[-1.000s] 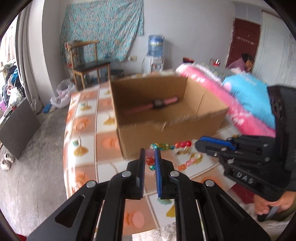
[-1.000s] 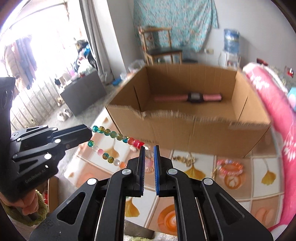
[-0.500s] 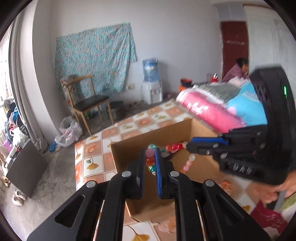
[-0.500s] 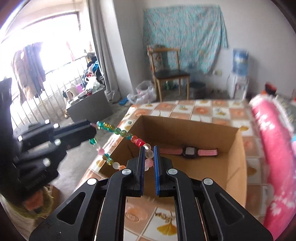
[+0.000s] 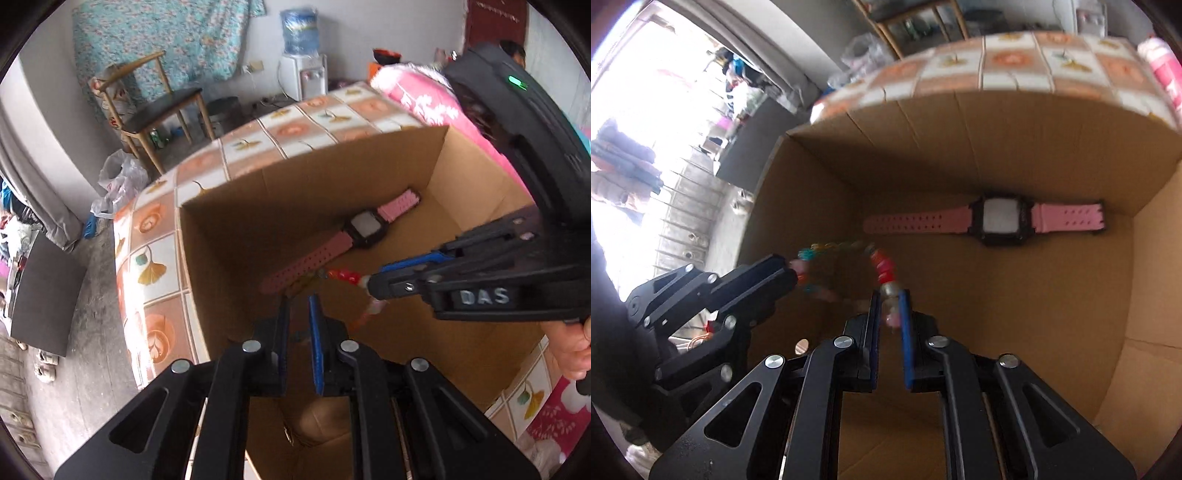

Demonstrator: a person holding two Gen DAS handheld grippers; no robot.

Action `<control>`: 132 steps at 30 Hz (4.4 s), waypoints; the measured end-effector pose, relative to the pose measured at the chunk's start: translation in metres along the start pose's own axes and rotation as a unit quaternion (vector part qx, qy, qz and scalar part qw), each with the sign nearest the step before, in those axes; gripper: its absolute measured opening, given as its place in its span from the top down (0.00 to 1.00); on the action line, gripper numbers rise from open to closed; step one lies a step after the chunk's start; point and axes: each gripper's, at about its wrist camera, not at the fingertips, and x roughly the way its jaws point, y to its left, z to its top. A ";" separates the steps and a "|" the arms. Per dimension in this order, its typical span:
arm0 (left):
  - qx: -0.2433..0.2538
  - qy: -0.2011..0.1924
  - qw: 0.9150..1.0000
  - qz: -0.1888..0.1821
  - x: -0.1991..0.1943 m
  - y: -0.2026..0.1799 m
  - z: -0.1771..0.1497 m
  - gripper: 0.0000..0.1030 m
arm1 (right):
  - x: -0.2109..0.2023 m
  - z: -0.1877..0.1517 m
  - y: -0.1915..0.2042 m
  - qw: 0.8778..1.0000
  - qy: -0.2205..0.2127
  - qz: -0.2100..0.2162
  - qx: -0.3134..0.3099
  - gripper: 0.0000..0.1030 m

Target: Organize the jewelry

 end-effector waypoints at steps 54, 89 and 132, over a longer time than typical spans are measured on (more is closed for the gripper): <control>-0.132 0.004 0.991 0.019 -0.006 -0.035 -0.207 0.04 | 0.006 -0.241 0.000 0.968 -0.102 -0.222 -0.049 0.08; -0.131 -0.008 0.991 0.020 -0.005 -0.033 -0.208 0.04 | -0.041 -0.183 -0.104 0.961 -0.144 -0.235 0.001 0.67; -0.132 -0.017 0.991 0.022 -0.006 -0.034 -0.208 0.04 | -0.045 -0.201 -0.053 0.975 -0.179 -0.127 -0.042 0.70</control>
